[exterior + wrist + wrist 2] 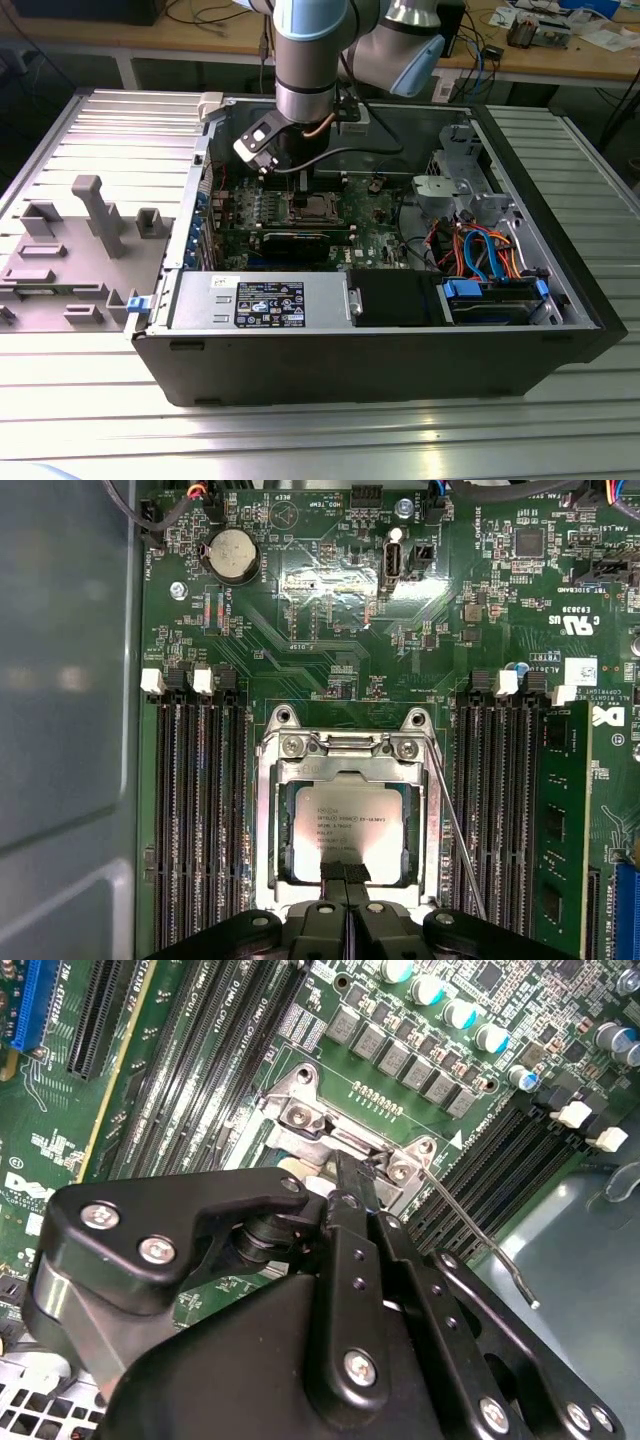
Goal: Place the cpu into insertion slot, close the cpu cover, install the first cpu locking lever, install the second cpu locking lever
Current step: 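Close the cpu cover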
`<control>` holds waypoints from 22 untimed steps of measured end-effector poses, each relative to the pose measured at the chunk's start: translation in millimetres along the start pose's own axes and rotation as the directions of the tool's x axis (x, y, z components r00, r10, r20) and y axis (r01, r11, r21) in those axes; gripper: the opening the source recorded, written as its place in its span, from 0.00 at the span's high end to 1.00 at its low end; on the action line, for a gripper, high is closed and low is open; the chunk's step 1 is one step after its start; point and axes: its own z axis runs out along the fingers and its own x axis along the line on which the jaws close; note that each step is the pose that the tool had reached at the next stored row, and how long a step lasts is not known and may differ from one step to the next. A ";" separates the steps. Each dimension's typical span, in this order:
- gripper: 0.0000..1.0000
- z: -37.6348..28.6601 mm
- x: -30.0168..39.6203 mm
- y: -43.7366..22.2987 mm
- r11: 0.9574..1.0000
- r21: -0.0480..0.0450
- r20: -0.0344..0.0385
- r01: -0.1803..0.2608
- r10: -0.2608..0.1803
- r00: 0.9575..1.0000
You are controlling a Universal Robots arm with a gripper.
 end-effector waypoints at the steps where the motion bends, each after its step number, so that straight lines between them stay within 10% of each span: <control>1: 0.89 -0.2 0.0 0.0 1.000 0.000 0.000 0.000 0.000 1.000; 22: 0.89 -2.1 -5.4 21.4 1.000 0.007 0.000 0.001 -0.001 1.000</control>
